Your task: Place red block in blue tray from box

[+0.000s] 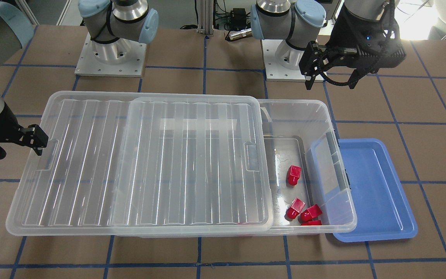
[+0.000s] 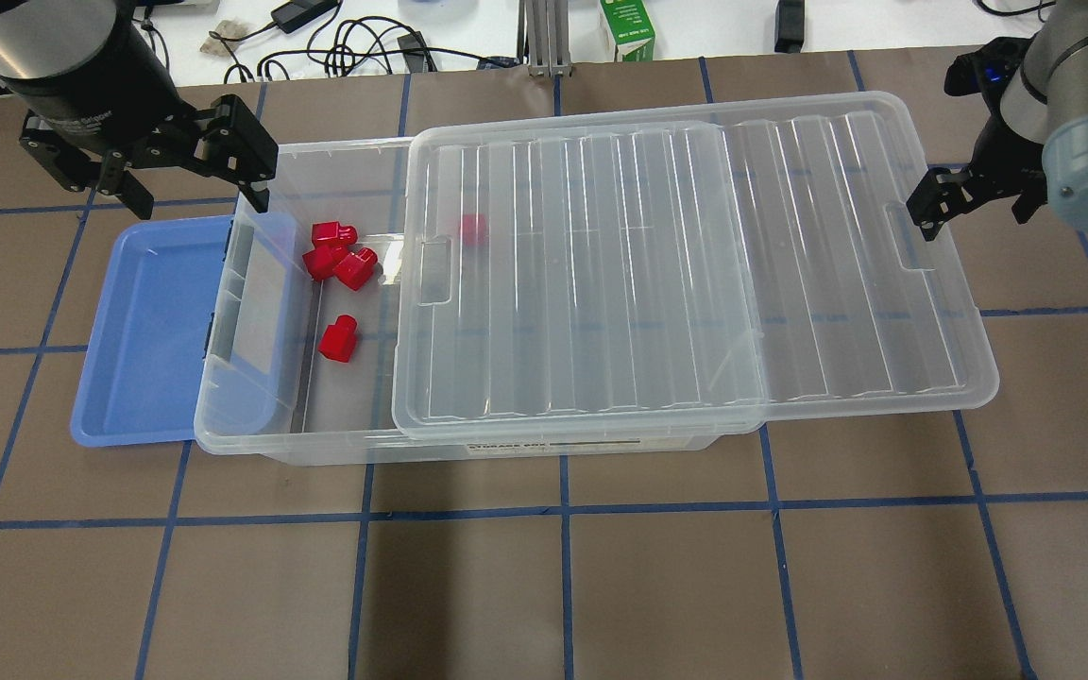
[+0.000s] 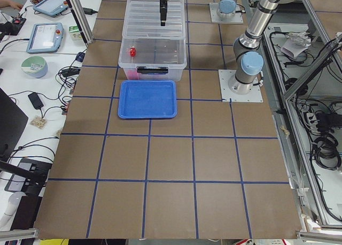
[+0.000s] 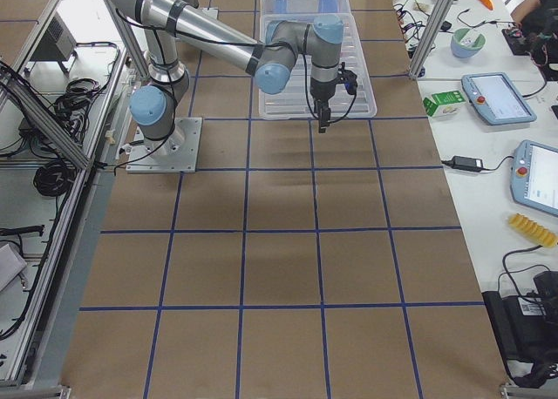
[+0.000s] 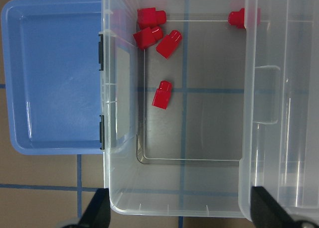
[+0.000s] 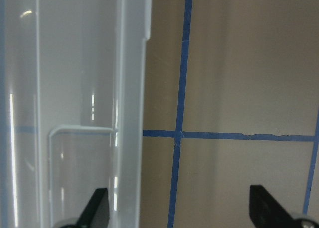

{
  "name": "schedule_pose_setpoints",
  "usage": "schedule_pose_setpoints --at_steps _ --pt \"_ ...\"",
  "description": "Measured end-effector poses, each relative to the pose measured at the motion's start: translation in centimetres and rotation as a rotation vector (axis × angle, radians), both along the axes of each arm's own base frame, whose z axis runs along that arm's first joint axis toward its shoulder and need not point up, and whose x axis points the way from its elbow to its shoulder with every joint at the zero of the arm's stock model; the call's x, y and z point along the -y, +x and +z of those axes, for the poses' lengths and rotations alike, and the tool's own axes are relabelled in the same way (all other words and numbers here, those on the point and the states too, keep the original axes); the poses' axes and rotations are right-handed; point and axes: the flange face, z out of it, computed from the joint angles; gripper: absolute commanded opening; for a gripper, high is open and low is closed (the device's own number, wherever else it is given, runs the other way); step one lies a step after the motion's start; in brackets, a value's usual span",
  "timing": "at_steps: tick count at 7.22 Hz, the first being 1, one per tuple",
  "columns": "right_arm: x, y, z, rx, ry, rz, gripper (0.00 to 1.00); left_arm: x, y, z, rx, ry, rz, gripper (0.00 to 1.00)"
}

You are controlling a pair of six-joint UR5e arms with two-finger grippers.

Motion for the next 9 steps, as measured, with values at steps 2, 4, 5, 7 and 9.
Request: schedule_pose_setpoints --at_steps 2,4,5,7,9 --pt "-0.3 1.4 5.6 0.077 -0.068 -0.005 1.00 0.4 0.0 -0.4 -0.002 0.007 -0.003 1.00" --pt "-2.5 5.6 12.2 0.145 -0.086 -0.054 1.00 1.6 0.6 -4.4 -0.007 0.051 -0.020 1.00" --pt "-3.4 9.4 13.8 0.164 -0.083 -0.074 1.00 3.0 0.8 -8.2 -0.008 0.034 -0.029 1.00" --pt "-4.6 16.8 14.5 0.137 -0.079 -0.097 1.00 4.1 0.7 -14.8 -0.012 0.038 -0.026 1.00" --pt "-3.9 20.0 14.8 0.108 -0.064 -0.083 1.00 3.7 0.8 -19.5 -0.014 0.075 -0.014 1.00"
